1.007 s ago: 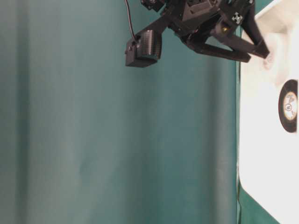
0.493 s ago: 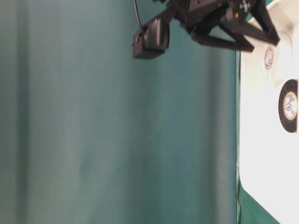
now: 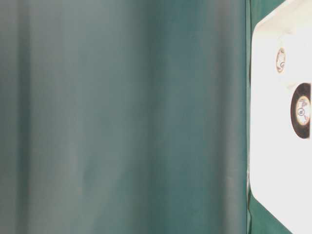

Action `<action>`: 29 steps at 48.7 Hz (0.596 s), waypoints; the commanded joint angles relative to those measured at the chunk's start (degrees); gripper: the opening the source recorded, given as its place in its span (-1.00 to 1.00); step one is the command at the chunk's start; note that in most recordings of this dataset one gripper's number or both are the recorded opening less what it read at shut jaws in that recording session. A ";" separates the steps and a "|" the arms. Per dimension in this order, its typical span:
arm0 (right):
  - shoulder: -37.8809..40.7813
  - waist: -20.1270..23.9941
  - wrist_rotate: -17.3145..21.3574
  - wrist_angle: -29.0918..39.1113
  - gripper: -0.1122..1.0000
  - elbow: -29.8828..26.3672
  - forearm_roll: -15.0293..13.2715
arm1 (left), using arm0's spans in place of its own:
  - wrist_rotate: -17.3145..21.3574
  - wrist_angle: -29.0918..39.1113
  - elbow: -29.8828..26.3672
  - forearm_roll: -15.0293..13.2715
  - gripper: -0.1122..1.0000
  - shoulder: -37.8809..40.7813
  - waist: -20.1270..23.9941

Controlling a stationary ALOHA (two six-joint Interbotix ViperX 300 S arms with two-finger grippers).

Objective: Put the tape into the white case with the right arm.
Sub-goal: 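Open the right gripper and retract it to the right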

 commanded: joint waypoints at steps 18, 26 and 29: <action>-6.68 0.00 0.53 -2.02 0.54 4.13 0.35 | 0.09 -0.44 -0.62 -0.09 -0.80 0.53 0.18; -6.68 2.64 1.67 -2.02 0.53 4.31 0.26 | 0.00 -0.53 -0.70 -0.09 -0.80 0.62 0.18; -6.68 4.48 1.93 -2.11 0.53 4.48 0.26 | 0.00 -0.44 -0.70 -0.09 -0.80 0.53 0.18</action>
